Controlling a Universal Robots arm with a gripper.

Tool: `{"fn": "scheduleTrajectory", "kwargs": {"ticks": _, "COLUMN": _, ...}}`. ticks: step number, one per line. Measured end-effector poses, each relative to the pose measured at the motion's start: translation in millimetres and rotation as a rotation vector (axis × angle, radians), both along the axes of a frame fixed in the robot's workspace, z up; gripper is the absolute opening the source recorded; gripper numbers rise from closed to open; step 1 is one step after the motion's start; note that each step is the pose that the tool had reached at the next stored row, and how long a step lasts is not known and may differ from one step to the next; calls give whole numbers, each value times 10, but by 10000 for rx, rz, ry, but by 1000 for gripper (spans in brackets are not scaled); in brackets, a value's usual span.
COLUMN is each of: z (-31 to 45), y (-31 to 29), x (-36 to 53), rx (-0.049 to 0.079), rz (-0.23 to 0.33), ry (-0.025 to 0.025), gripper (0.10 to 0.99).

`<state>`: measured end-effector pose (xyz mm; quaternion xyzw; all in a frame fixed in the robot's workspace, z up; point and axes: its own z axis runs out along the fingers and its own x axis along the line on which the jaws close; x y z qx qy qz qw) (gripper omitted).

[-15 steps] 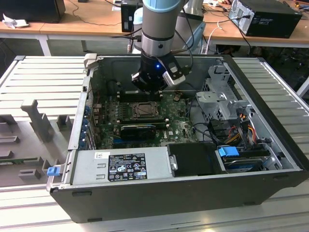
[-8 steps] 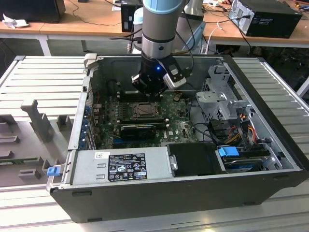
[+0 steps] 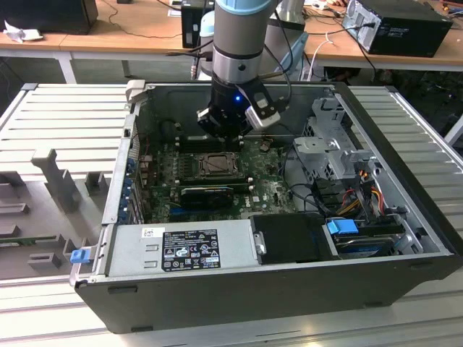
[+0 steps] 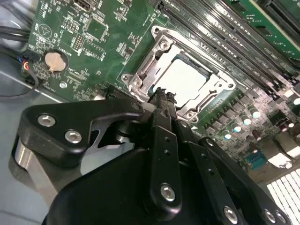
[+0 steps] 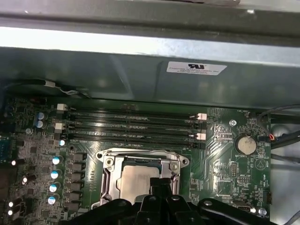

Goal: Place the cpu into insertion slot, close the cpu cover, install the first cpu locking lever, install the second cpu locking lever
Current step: 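Install the second cpu locking lever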

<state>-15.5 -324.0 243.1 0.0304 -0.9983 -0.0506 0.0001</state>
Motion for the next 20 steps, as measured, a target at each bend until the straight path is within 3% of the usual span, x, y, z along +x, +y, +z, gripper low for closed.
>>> {"fn": "scheduleTrajectory", "kwargs": {"ticks": 2, "z": 14, "y": -16, "x": -1, "rx": -37, "rz": -1, "ry": 0, "gripper": 106}}
{"fn": "scheduleTrajectory", "kwargs": {"ticks": 6, "z": 14, "y": -143, "x": -1, "rx": -40, "rz": -2, "ry": 0, "gripper": 106}}
{"fn": "scheduleTrajectory", "kwargs": {"ticks": 8, "z": 13, "y": -180, "x": 0, "rx": -51, "rz": 0, "ry": 0, "gripper": 106}}
{"fn": "scheduleTrajectory", "kwargs": {"ticks": 11, "z": 56, "y": -197, "x": 0, "rx": -52, "rz": 0, "ry": -1, "gripper": 106}}
{"fn": "scheduleTrajectory", "kwargs": {"ticks": 12, "z": 57, "y": -222, "x": -1, "rx": -54, "rz": -2, "ry": 0, "gripper": 106}}
{"fn": "scheduleTrajectory", "kwargs": {"ticks": 14, "z": 53, "y": -339, "x": -4, "rx": -53, "rz": -2, "ry": 0, "gripper": 106}}
{"fn": "scheduleTrajectory", "kwargs": {"ticks": 20, "z": 39, "y": -405, "x": -4, "rx": -24, "rz": -1, "ry": 30, "gripper": 106}}
